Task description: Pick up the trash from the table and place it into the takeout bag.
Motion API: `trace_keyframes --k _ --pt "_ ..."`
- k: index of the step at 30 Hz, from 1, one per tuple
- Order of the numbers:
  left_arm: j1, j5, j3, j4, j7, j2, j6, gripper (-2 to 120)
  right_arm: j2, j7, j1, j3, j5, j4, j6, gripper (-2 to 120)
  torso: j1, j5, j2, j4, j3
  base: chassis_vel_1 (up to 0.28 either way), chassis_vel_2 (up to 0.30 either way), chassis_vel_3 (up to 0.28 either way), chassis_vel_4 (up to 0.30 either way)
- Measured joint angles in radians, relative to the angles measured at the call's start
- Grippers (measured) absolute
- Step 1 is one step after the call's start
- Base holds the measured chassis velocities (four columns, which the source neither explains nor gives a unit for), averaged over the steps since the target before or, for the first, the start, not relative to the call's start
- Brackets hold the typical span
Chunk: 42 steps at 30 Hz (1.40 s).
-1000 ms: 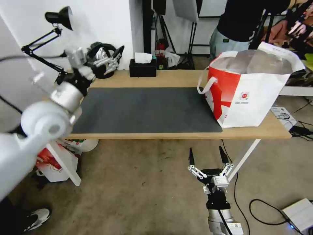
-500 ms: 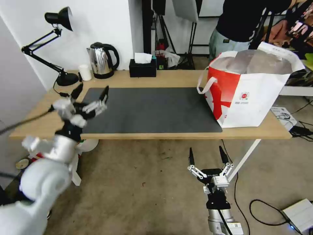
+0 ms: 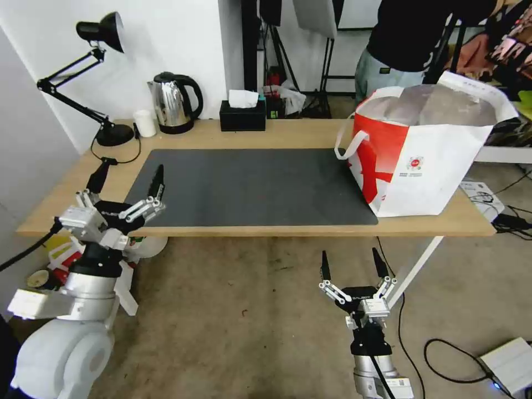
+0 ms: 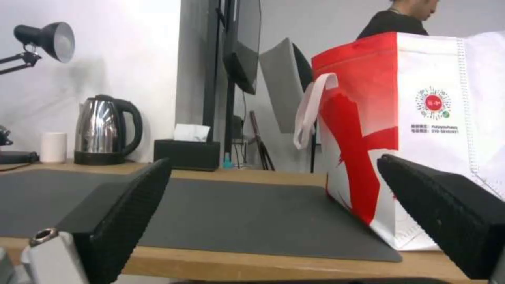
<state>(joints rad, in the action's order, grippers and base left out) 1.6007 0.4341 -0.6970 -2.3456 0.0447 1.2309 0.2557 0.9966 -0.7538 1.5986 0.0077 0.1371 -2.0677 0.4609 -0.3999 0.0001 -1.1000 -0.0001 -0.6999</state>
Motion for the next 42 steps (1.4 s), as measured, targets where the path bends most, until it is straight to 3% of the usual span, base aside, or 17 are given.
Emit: trace_keyframes --k 8,15,21,33,42 --pt "0.059 -0.176 0.095 0.042 -0.004 0.139 0.102 100 0.0 0.0 0.0 0.0 0.0 0.0 0.0 100 0.0 -0.0001 0.0 0.0001 0.0 0.0 0.0 0.0 0.0" --pt "0.101 -0.278 0.137 0.074 -0.049 0.216 0.155 100 0.0 0.0 0.0 0.0 0.0 0.0 0.0 100 0.0 -0.0001 0.0 0.0 0.0 0.0 0.0 0.0 0.0" --pt "0.131 -0.324 0.149 0.081 -0.096 0.244 0.173 100 0.0 0.0 0.0 0.0 0.0 0.0 0.0 100 0.0 0.0 0.0 0.0 0.0 0.0 0.0 0.0 0.0" --pt "0.196 -0.459 0.194 0.135 -0.252 0.308 0.222 100 0.0 0.0 0.0 0.0 0.0 0.0 0.0 100 0.0 -0.0001 0.0 0.0001 0.0 0.0 0.0 0.0 0.0" --pt "0.236 -0.484 0.209 0.15 -0.28 0.297 0.222 100 0.0 0.0 0.0 0.0 0.0 0.0 0.0 100 0.0 0.0 0.0 0.0001 0.0 0.0 0.0 0.0 0.0"
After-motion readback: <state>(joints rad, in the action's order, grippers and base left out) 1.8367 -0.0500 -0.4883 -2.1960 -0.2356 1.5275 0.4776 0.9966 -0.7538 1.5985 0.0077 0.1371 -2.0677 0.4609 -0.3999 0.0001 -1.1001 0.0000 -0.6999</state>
